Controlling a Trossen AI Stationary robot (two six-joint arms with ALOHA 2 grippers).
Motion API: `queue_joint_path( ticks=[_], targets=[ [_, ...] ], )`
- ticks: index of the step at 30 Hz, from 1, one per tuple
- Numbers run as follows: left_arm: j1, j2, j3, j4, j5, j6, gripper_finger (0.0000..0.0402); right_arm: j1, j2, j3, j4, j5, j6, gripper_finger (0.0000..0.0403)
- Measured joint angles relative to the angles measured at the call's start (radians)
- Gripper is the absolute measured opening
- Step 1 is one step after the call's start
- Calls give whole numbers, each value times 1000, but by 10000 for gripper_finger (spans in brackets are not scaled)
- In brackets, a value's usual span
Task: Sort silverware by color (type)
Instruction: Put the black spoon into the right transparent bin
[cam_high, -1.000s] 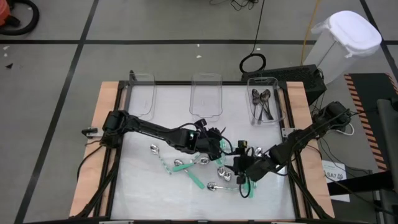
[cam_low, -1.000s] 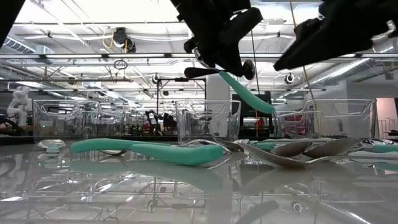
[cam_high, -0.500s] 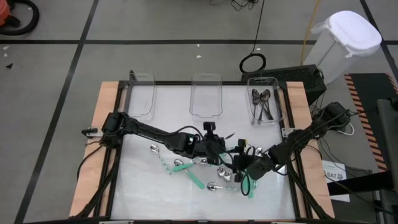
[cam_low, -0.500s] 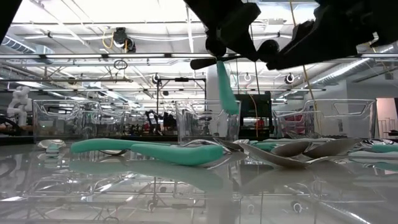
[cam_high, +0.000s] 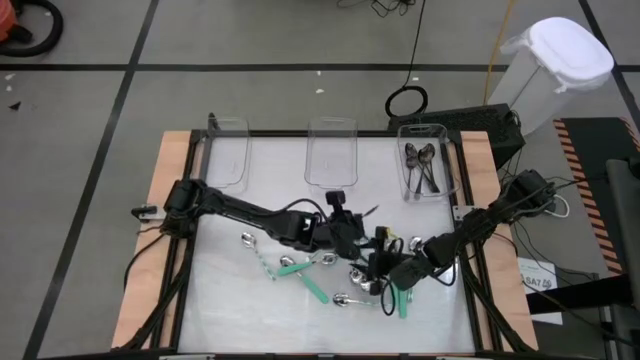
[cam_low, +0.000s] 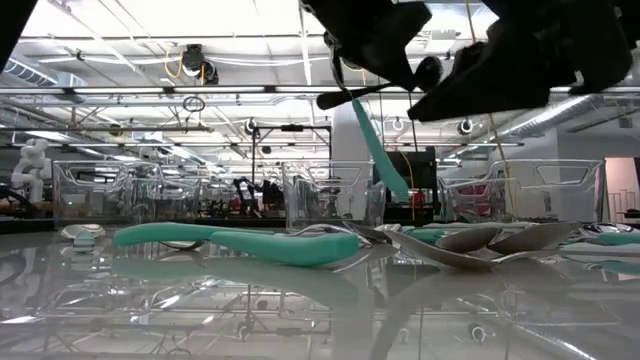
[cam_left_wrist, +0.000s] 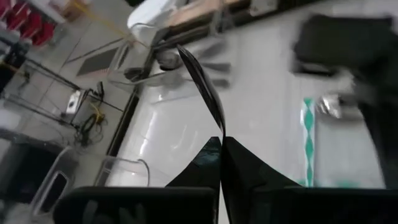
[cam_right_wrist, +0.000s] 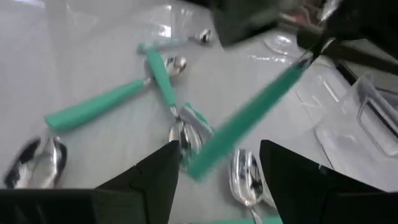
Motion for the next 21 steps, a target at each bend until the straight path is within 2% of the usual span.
queue_joint_path(
  ticks=[6, 15, 18, 21],
  targets=[
    [7, 0, 0, 43, -2, -98, 7, 0, 0, 0, 14, 56, 33, 216],
    [15, 0, 0, 52, -3, -203, 7, -1, 10, 0, -8, 55, 21, 216],
    [17, -3, 0, 118, -5, -243, 7, 2, 7, 0, -33, 62, -5, 216],
    [11, -19, -1, 206, 23, -200, 7, 28, -24, 6, -135, 143, -9, 216]
  ],
)
